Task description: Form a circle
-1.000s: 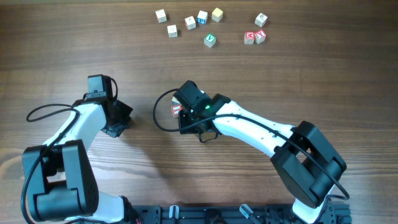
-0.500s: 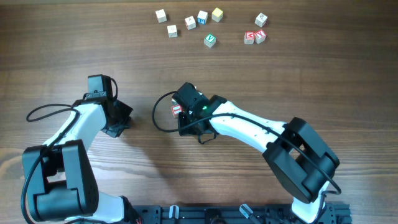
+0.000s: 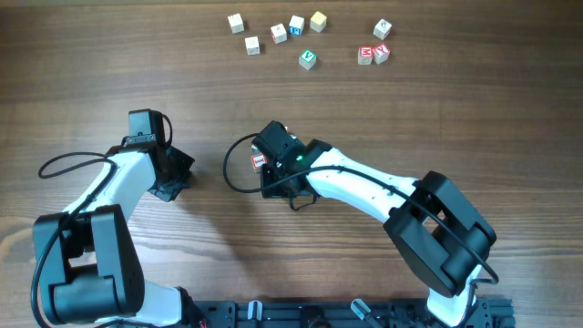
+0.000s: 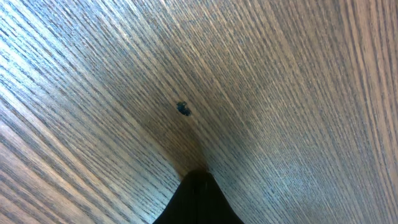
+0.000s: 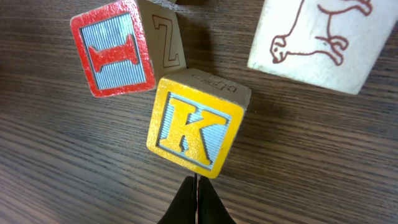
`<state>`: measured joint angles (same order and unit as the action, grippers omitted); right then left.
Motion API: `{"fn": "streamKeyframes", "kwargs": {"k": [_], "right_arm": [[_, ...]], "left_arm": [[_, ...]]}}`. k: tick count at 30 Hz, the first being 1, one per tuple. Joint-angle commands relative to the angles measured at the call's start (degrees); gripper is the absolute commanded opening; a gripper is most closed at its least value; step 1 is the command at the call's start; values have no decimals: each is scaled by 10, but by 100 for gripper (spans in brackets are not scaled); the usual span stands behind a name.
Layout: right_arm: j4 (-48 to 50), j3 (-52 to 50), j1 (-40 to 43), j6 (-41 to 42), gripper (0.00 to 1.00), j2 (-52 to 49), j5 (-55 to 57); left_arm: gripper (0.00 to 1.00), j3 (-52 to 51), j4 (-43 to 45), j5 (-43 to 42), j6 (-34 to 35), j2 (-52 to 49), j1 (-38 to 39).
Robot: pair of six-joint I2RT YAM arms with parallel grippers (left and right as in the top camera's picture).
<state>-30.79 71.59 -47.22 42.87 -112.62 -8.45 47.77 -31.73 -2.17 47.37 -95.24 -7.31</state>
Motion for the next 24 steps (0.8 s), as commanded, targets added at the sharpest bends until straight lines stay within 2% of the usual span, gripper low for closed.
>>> {"fn": "streamKeyframes", "kwargs": {"k": [1, 24], "right_arm": [[1, -7, 0, 12, 4, -8, 16], [-1, -7, 16, 37, 4, -8, 27]], "left_arm": [[4, -18, -13, 43, -7, -19, -7], [4, -18, -17, 42, -7, -18, -7]]}}
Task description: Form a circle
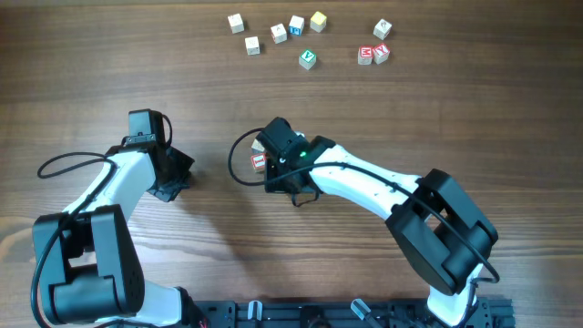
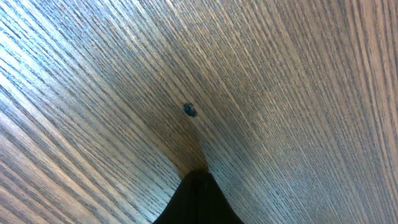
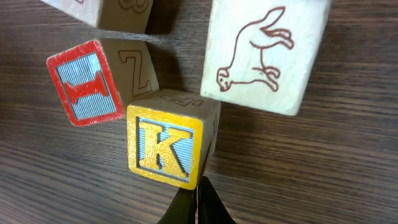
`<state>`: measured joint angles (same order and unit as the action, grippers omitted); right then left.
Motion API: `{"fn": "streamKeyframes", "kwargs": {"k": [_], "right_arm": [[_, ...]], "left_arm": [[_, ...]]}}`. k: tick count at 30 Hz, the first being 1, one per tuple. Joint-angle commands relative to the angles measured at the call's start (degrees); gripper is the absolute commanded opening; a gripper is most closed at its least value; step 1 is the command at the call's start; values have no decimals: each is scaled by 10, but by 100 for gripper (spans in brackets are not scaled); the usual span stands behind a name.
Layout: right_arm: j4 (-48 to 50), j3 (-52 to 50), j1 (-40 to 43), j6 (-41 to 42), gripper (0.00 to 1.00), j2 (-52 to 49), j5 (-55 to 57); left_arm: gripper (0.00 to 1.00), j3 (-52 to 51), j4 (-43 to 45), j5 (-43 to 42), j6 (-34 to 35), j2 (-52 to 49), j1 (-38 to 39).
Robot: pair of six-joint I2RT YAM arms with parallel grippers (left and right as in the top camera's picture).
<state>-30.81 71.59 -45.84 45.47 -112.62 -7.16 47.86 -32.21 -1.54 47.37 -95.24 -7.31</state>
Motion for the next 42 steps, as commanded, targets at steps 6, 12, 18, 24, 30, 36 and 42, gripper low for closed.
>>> {"fn": "streamKeyframes", "kwargs": {"k": [6, 12, 18, 24, 30, 36, 42], "right_arm": [[-1, -7, 2, 11, 5, -8, 14], [-1, -7, 2, 11, 4, -8, 17], [-3, -7, 2, 12, 5, -8, 17], [-12, -7, 12, 27, 4, -8, 16], [-14, -7, 17, 31, 5, -8, 16], [-67, 2, 25, 87, 4, 8, 59], [-85, 2, 71, 101, 4, 19, 74]], "left_arm": [[4, -19, -13, 36, -7, -18, -7], [4, -19, -13, 36, -7, -18, -7], [4, -19, -13, 36, -7, -18, -7], [4, -19, -13, 36, -7, -18, -7], [4, -19, -13, 36, -7, -18, -7], [4, -19, -13, 36, -7, -19, -7], [4, -19, -13, 36, -7, -18, -7]]}}
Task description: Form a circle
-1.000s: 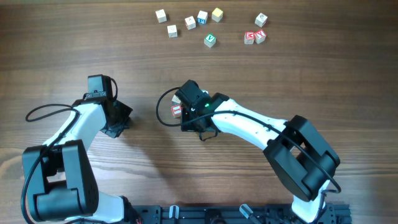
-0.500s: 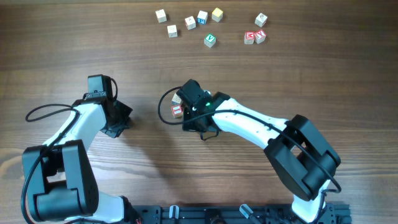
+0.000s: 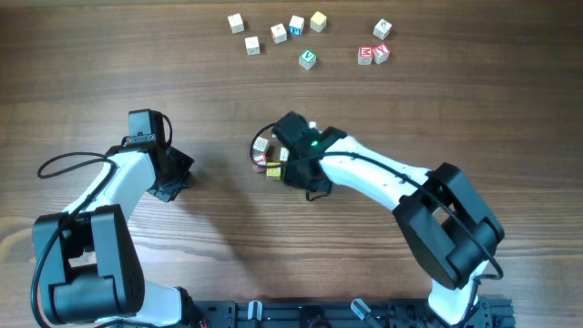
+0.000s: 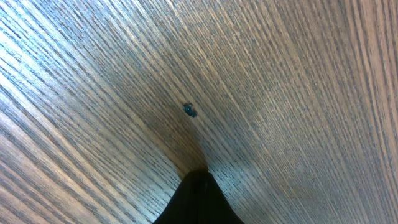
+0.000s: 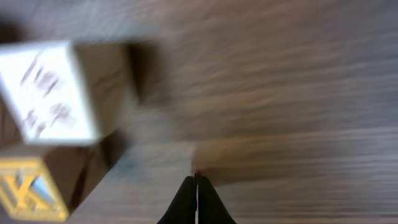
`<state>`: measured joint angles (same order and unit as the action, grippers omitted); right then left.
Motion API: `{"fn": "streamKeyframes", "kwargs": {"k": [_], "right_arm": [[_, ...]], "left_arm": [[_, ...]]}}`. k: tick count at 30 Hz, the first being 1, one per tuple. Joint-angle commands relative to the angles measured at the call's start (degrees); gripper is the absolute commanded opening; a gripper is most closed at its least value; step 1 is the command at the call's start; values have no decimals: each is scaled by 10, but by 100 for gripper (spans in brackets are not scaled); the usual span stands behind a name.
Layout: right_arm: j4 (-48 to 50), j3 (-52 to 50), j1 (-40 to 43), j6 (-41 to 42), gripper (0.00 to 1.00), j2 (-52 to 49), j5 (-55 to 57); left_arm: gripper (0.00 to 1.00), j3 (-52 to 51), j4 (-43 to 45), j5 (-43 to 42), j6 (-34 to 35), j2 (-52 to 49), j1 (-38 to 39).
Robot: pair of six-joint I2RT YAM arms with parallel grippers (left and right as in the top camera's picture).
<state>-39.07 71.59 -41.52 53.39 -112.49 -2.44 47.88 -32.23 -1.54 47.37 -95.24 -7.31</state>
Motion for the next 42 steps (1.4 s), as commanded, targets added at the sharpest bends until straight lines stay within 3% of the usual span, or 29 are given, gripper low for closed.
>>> {"fn": "streamKeyframes", "kwargs": {"k": [1, 16, 22, 32, 37, 42], "right_arm": [[0, 2, 37, 21, 4, 17, 27], [63, 2, 118, -69, 4, 17, 26], [136, 2, 119, -159, 5, 17, -65], [297, 3, 119, -198, 5, 8, -41], [245, 109, 119, -232, 5, -34, -49], [192, 168, 118, -206, 4, -81, -49]], "left_arm": [[4, -19, -12, 36, -7, -18, -7], [4, -19, -13, 36, -7, -18, -7], [4, -19, -13, 36, -7, -18, -7], [4, -19, -12, 36, -7, -18, -7], [4, -19, -12, 36, -7, -18, -7], [4, -19, -12, 36, -7, -18, -7]]}}
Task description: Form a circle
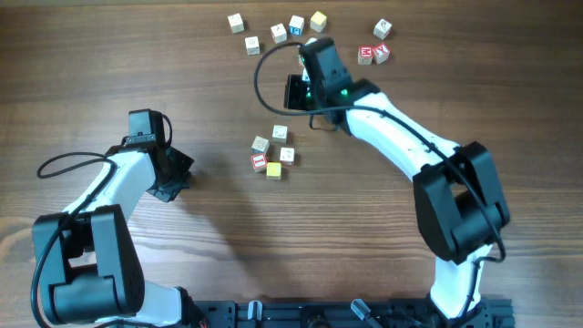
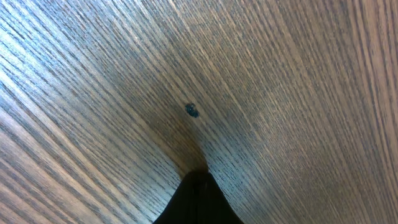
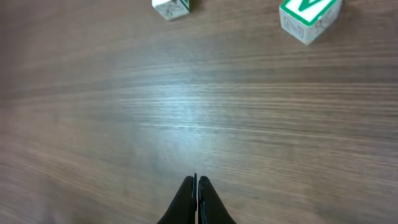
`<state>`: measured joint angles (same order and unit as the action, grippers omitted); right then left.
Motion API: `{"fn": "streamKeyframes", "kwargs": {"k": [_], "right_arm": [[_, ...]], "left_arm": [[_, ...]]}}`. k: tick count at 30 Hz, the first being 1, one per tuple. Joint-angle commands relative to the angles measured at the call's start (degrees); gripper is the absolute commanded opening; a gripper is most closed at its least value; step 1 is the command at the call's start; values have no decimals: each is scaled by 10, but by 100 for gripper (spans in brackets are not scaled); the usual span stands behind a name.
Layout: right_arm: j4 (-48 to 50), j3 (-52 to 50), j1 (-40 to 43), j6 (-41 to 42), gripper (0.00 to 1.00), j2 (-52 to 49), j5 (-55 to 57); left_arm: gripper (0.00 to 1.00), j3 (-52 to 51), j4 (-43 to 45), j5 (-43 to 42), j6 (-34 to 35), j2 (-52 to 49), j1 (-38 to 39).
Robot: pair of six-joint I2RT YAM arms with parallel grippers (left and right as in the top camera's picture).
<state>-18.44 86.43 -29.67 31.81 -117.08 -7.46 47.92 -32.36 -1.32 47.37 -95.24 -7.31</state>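
Small lettered wooden blocks are the task's things. A loose cluster lies mid-table: a red-faced block (image 1: 260,162), a yellow one (image 1: 274,170) and pale ones (image 1: 288,154) (image 1: 261,144) (image 1: 280,133). More blocks lie scattered along the far edge, such as (image 1: 236,22) and a red pair (image 1: 366,55). My right gripper (image 1: 294,88) (image 3: 196,180) is shut and empty, short of the far row; a green V block (image 3: 309,15) and a white block (image 3: 171,7) lie ahead of it. My left gripper (image 1: 171,180) (image 2: 198,177) is shut, its tip down at the bare table.
A small dark speck (image 2: 192,111) marks the wood (image 2: 298,93) just ahead of the left gripper. The right arm's cable (image 1: 260,68) loops over the table between the cluster and the far row of blocks.
My right gripper has moved from just right of the middle cluster to the far side, near the far row. The cluster is now uncovered. The left arm has not moved.
My shut right gripper stood right behind the yellow K block, beside the red block and an animal block. Then the K block sat closer to the red one. Then the gripper was at the cluster's right side, and now it is away by the far row.
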Motion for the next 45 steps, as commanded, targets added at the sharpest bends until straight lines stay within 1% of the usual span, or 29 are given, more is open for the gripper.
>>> {"fn": "streamKeyframes", "kwargs": {"k": [1, 6, 9, 19, 24, 28, 40, 45], "right_arm": [[-22, 20, -2, 14, 5, -37, 1], [-31, 20, -16, 30, 5, -50, -2], [-31, 20, -20, 29, 5, -61, -17], [-26, 19, -24, 28, 5, -66, -14], [-9, 19, -24, 26, 5, -80, 21], [-4, 19, -24, 26, 4, -89, 21], [-16, 19, -24, -6, 5, -101, -56], [-19, 19, -24, -7, 5, -101, -68]], "left_arm": [[4, -19, -11, 34, -7, -18, -7], [4, -19, -11, 34, -7, -18, -7], [4, -19, -11, 34, -7, -18, -7], [4, -19, -11, 34, -7, -18, -7], [4, -19, -11, 34, -7, -18, -7], [4, -19, -11, 34, -7, -18, -7], [4, -19, -11, 34, -7, -19, -7], [4, -19, -11, 34, -7, -18, -7]]}}
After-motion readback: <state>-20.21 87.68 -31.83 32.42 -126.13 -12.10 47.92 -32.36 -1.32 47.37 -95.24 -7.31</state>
